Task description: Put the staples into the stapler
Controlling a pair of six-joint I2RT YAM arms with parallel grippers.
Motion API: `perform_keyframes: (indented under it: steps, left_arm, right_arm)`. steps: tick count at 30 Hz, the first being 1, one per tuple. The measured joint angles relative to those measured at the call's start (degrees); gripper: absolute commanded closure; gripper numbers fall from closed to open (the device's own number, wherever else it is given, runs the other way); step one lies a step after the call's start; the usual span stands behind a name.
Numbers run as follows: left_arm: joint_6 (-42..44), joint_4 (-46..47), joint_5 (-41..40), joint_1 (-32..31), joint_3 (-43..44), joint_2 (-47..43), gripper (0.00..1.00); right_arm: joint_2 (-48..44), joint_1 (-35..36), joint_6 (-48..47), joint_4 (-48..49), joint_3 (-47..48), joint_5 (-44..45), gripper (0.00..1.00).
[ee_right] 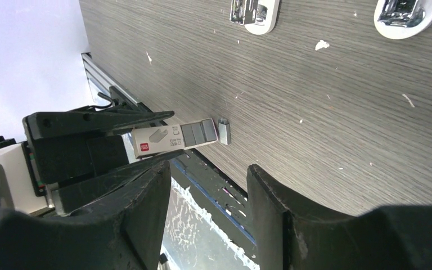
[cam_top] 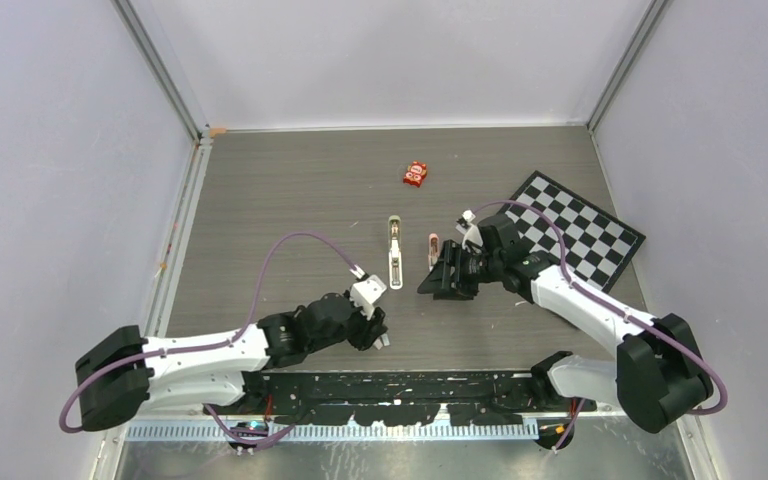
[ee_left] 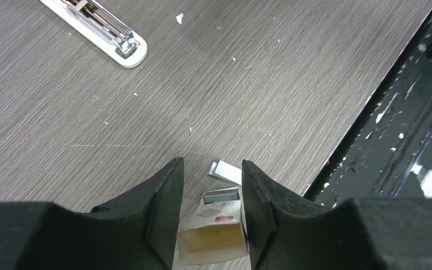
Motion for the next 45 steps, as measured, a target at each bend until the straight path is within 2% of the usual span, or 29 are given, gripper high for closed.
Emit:
perform_keyframes:
  steps: [6, 16, 21, 24, 27, 33, 35, 39, 42, 45]
  left_arm:
    - [-2.49, 0.48, -1.60, 0.00, -3.32, -7.10, 0.54]
    - [-6.88, -0.11, -2.40, 0.00, -7.13, -12.26, 0.48]
    - [-11.39, -2.89, -7.85, 0.00, -7.10, -16.17, 0.44]
    - [-17.44, -9.05, -14.19, 0.00, -6.38, -17.66, 0.43]
    - [-22.73, -16.02, -19.21, 0.00, -3.93, -17.75, 0.39]
    - [-35.56, -34.95, -25.46, 2.58, 8.70, -15.63, 0.39]
    - [-38.95, -41.18, -25.03, 5.27, 13.25, -13.97, 0.40]
    - [-43.78, -51.82, -20.70, 12.31, 18.88, -10.64, 0.43]
    - [-46.16, -57.44, -16.61, 16.35, 19.41, -9.81, 0.44]
    - [-48.81, -62.10, -12.98, 17.51, 19.41, -9.90, 0.44]
  right_arm:
    - [-0.74, 0.00, 0.02, -0.37, 0.00, 1.53, 0.43]
    - [-0.81, 0.00, 0.87, -0.81, 0.24, 2.89, 0.44]
    - [-1.33, 0.22, 0.92, -1.53, 0.52, 3.89, 0.44]
    - [-1.84, 1.81, 0.76, -1.84, 0.70, 5.38, 0.43]
    - [-1.97, 7.04, -1.18, -2.25, 2.21, 8.22, 0.43]
    - [-0.44, 19.85, -9.86, 2.36, 5.55, 15.67, 0.43]
    - [1.20, 22.56, -13.20, 4.87, 5.84, 16.87, 0.41]
    - [5.88, 26.62, -22.69, 10.40, 5.84, 16.79, 0.29]
    - [9.55, 29.03, -31.32, 13.64, 5.84, 14.56, 0.24]
    - [13.29, 31.74, -40.13, 16.09, 5.86, 12.35, 0.23]
